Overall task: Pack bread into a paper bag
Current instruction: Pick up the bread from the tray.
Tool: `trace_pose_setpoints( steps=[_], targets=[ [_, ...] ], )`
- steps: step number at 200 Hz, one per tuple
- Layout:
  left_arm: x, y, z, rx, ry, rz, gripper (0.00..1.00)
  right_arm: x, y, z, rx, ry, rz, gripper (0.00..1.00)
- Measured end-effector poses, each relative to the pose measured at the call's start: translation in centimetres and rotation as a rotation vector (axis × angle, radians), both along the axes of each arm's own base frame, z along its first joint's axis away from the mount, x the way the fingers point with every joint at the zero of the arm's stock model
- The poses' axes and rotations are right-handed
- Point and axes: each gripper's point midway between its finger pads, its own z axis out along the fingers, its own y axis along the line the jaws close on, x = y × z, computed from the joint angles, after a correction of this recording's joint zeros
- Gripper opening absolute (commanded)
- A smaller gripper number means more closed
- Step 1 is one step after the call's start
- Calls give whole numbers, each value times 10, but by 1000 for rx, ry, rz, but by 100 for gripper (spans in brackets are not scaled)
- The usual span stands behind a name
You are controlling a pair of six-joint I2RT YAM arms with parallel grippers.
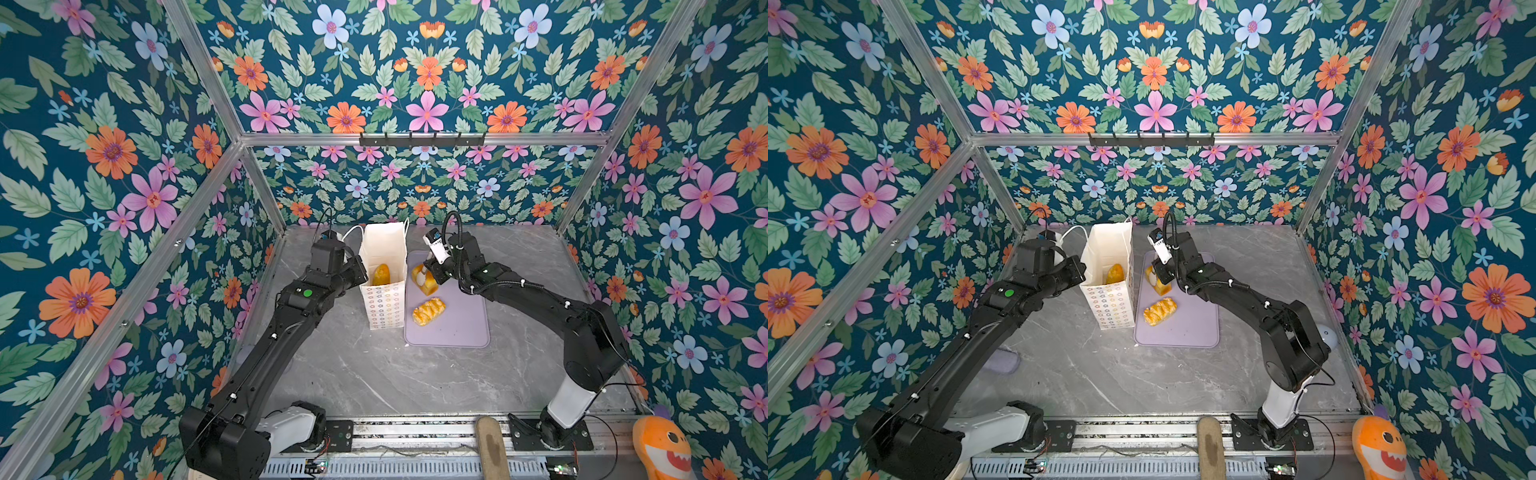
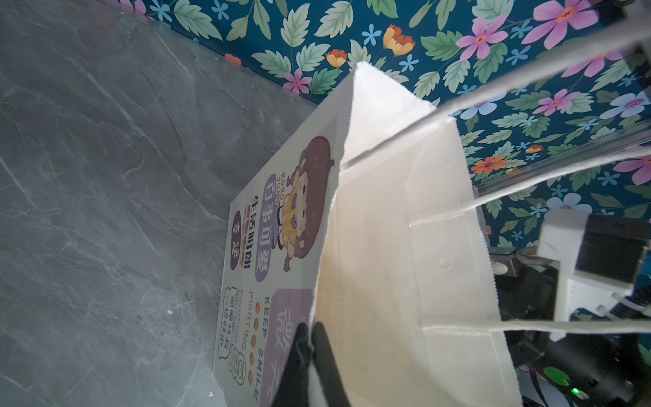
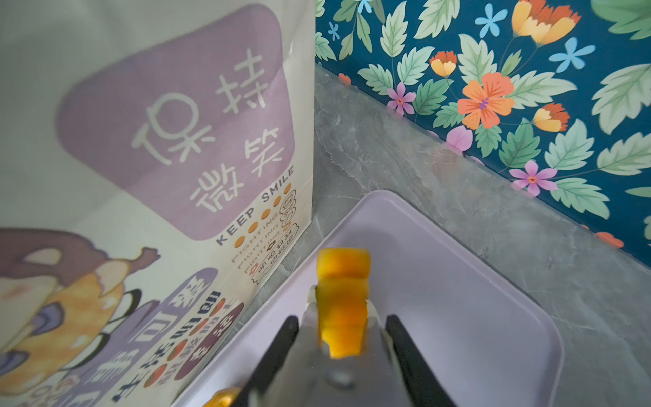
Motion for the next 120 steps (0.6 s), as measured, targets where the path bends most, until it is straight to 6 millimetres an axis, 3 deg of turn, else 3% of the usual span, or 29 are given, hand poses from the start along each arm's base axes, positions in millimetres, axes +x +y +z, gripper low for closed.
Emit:
trace_pose_setpoints(
  steps=[43, 120],
  targets=[
    [0, 0, 0, -1, 0, -1, 4, -6, -8, 47, 16, -84, -2, 39],
    [0, -2, 0, -7, -1, -8, 4, -39, -36, 170, 60, -311, -7, 37]
  ],
)
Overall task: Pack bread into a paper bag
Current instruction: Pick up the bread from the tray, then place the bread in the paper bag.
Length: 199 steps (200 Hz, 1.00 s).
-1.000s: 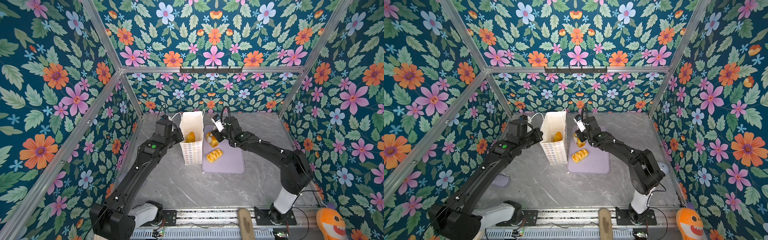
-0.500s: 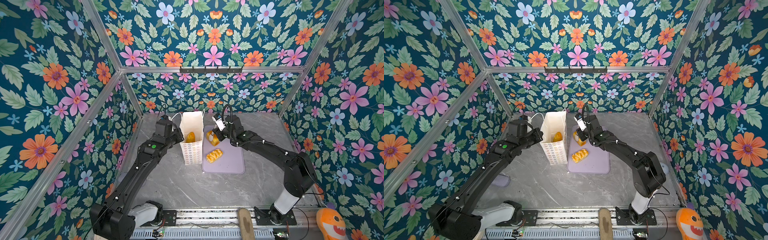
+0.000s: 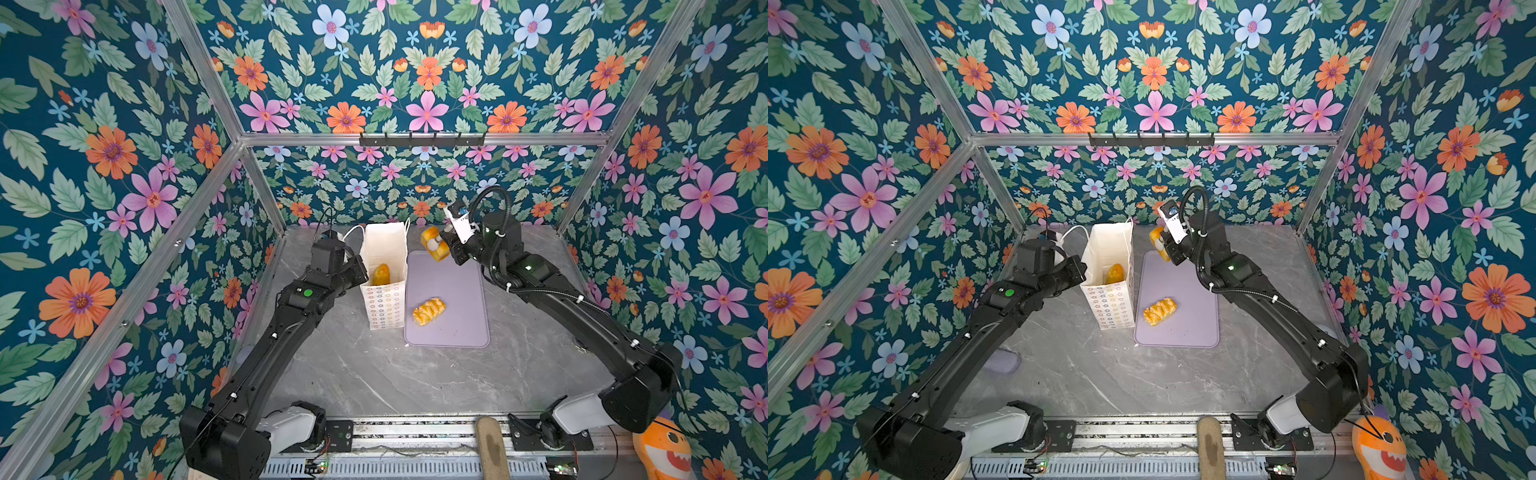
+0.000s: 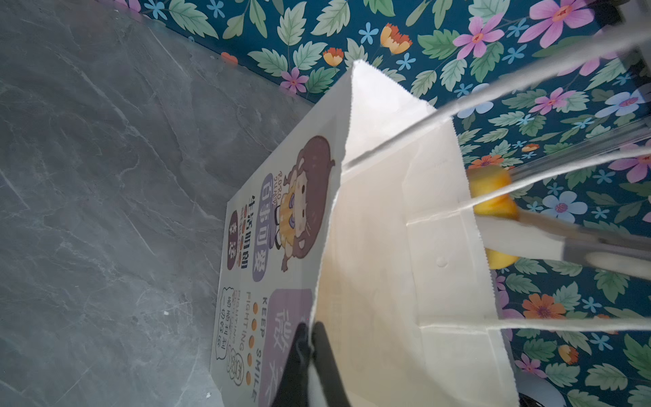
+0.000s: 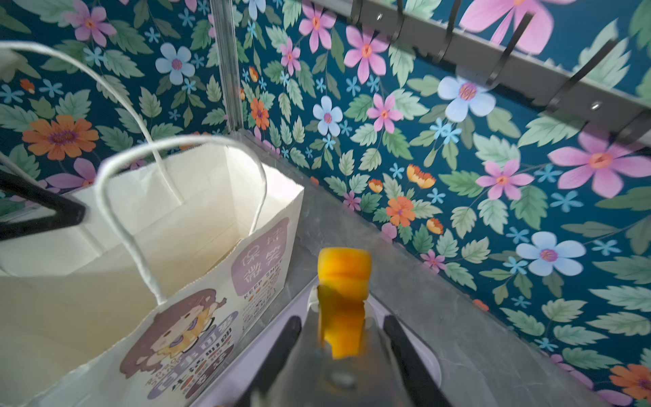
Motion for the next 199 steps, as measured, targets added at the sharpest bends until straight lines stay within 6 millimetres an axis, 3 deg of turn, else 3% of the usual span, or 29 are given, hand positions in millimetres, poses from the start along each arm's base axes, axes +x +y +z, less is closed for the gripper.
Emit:
trace_pose_setpoints(
  steps=[49, 109, 156, 199],
  targets=[
    [1, -2, -1, -4, -1, -5, 4, -30, -10, 71, 75, -122, 48, 37],
    [3, -3, 0, -6, -3, -7, 4, -59, -2, 128, 213, -166, 167, 37],
    [4, -5, -1, -12, 1, -13, 4, -76, 25, 155, 337, -130, 299, 37],
    [4, -6, -1, -16, 1, -12, 4, -93, 65, 161, 363, -105, 404, 37]
  ],
)
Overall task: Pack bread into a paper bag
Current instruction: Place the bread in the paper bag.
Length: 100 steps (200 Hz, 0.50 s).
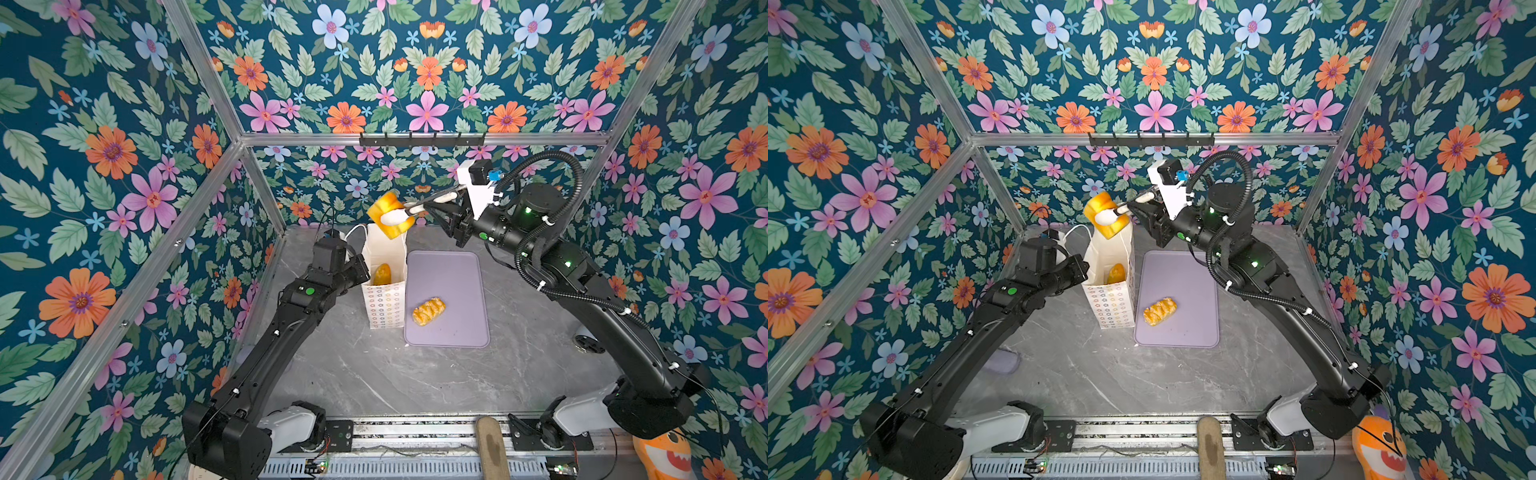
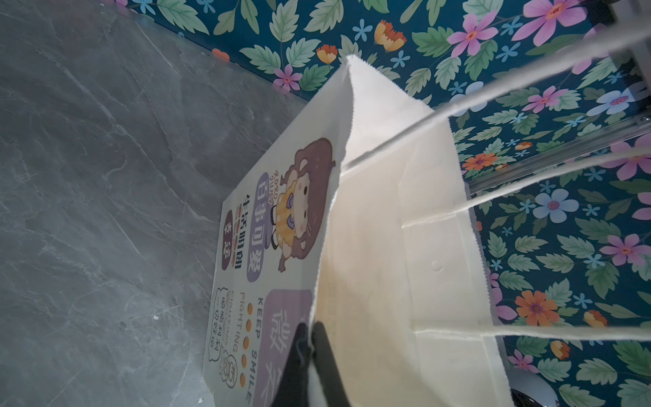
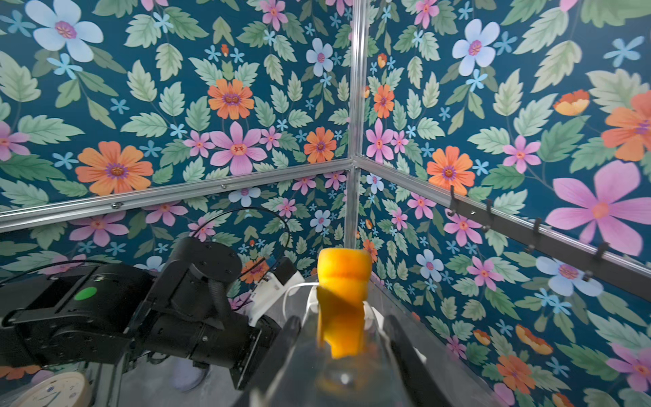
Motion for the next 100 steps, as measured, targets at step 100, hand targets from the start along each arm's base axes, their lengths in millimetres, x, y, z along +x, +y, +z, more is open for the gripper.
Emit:
trace_pose_setpoints(
  steps=[100],
  targets=[
    [1, 1, 2, 1, -2, 3, 4, 13, 38, -33, -87, 39, -34, 36]
  ],
)
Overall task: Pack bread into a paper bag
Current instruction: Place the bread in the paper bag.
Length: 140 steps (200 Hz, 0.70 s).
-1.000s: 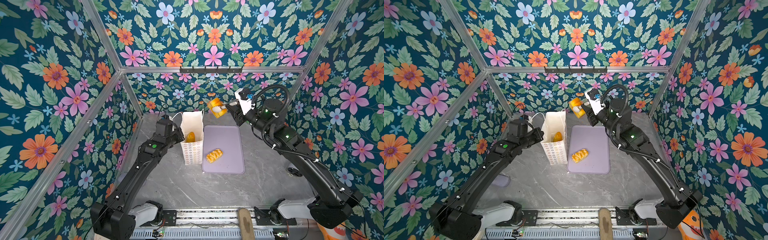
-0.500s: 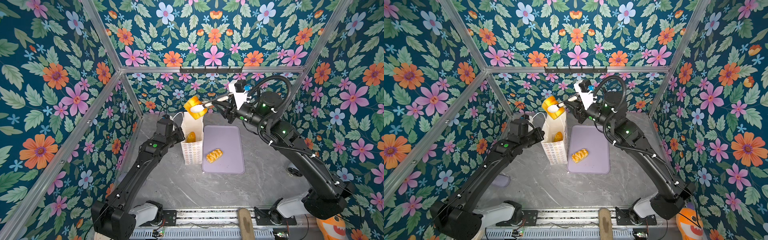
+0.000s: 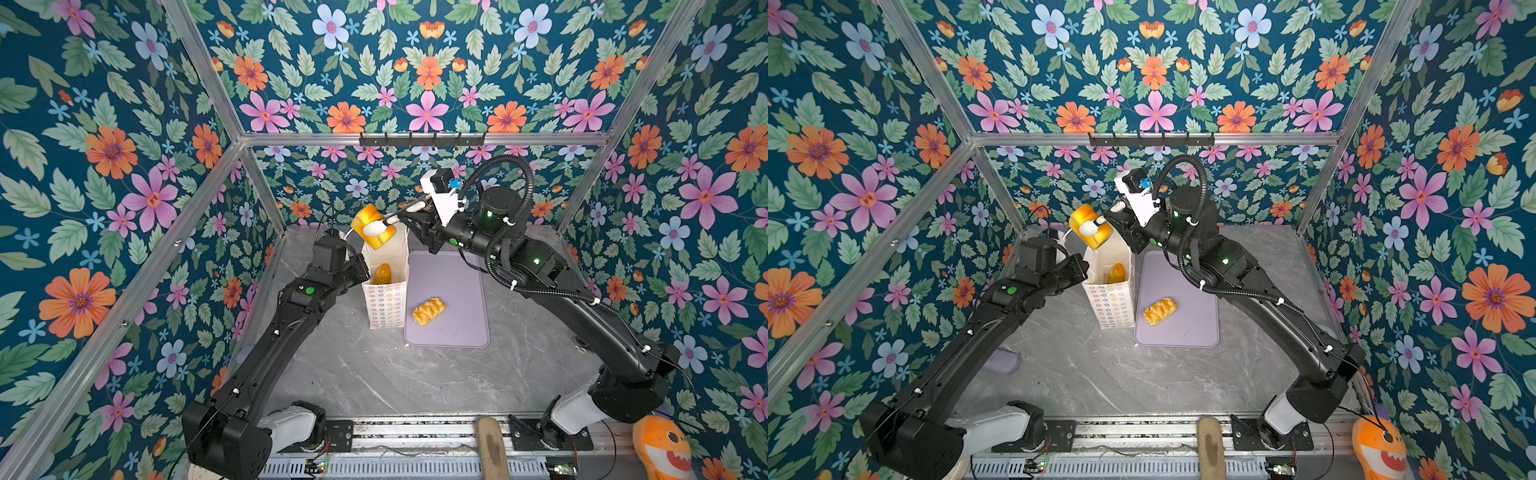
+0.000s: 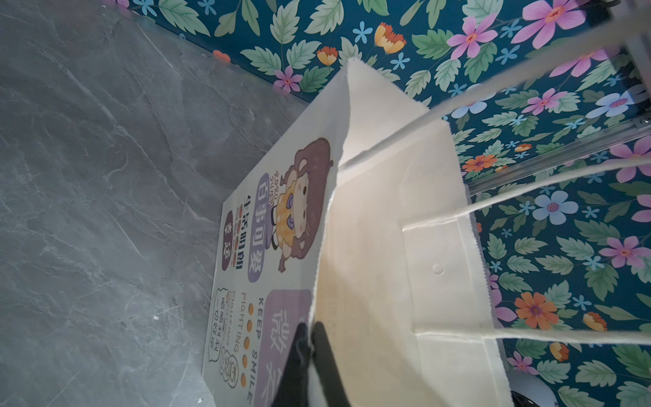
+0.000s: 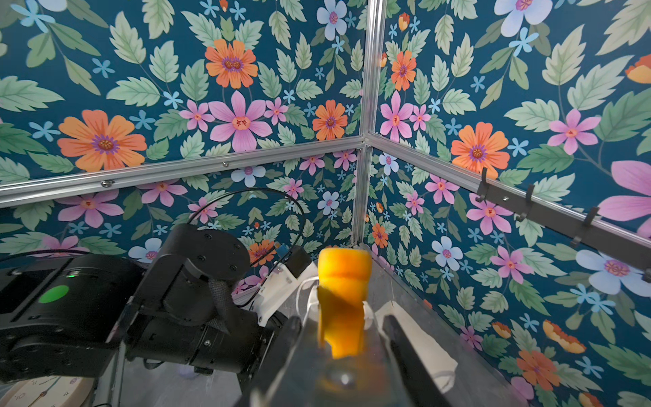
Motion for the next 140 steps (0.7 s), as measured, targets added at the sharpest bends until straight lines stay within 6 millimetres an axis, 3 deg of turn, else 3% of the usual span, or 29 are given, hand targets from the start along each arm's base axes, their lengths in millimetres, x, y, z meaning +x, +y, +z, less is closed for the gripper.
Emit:
trace_pose_setpoints(
  steps=[98, 140],
  targets=[
    [0, 1, -2, 3, 3, 2, 4, 29, 8, -50, -118, 65, -130, 35],
    [0, 1, -3, 3, 4, 2, 4, 30, 7, -53, -124, 66, -152, 35]
  ],
)
